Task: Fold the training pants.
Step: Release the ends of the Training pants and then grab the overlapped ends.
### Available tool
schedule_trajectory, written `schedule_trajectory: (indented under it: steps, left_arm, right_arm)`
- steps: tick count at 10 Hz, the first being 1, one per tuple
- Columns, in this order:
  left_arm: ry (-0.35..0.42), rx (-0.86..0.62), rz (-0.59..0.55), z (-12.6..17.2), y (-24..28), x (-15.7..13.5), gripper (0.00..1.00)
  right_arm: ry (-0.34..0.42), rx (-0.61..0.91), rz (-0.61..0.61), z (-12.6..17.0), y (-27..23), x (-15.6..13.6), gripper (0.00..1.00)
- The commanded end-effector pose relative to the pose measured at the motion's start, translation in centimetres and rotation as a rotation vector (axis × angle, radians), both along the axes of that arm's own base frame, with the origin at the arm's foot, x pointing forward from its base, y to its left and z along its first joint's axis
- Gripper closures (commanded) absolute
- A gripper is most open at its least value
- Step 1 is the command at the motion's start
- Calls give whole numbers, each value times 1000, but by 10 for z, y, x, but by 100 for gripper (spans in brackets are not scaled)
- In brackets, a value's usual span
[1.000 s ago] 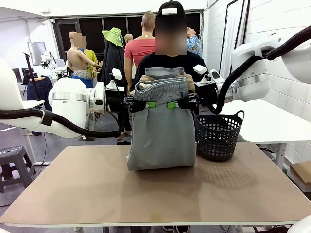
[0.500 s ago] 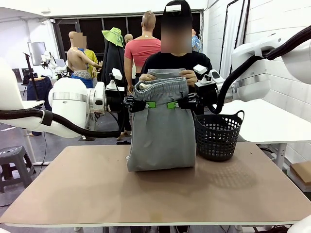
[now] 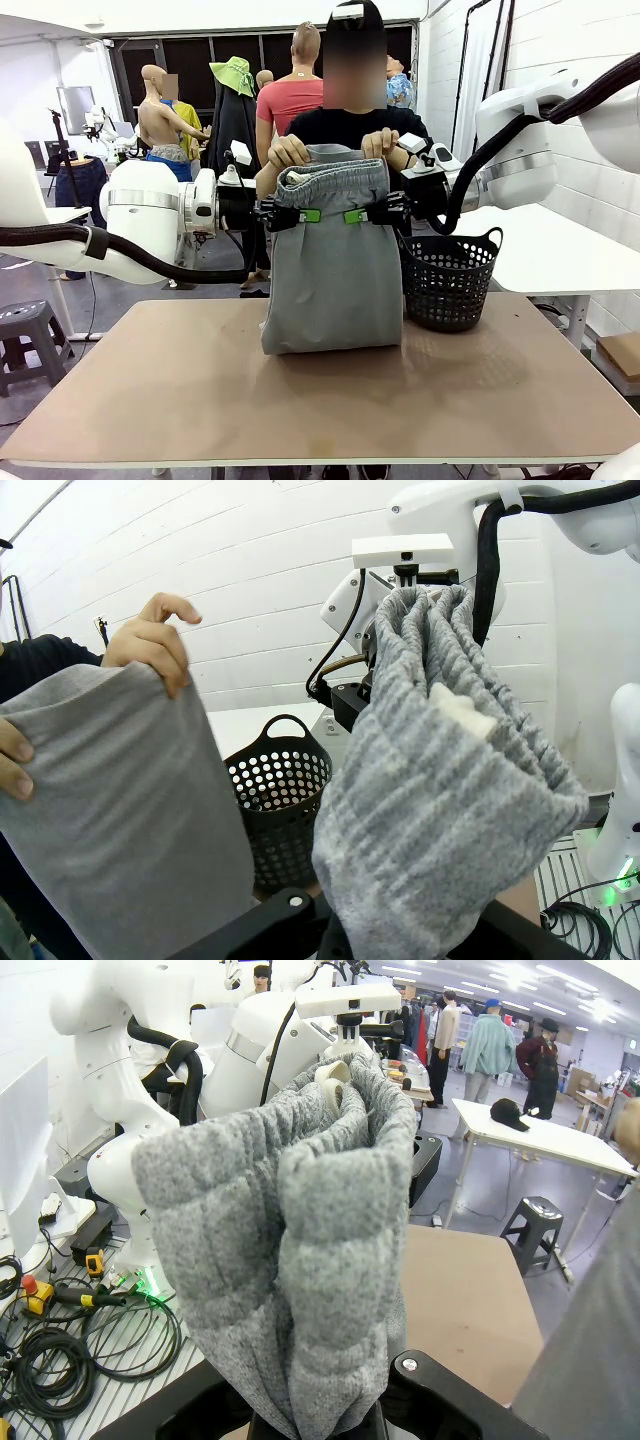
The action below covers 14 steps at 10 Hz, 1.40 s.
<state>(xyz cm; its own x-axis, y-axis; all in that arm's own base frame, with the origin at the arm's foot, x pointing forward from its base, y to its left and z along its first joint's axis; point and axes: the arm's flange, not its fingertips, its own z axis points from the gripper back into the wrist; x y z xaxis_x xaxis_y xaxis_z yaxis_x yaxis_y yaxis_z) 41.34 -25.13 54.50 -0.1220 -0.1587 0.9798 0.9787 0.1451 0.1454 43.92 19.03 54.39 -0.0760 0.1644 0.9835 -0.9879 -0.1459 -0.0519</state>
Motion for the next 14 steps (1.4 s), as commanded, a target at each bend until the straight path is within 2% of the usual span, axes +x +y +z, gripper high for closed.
schedule_trajectory:
  steps: [1, 14]
  left_arm:
    - [-4, -23, 15, 1, 1, -3, 100]
    - [-4, -23, 15, 1, 1, -3, 100]
  right_arm:
    - [-5, 18, -1, 4, 1, -2, 100]
    - [-5, 18, -1, 4, 1, -2, 100]
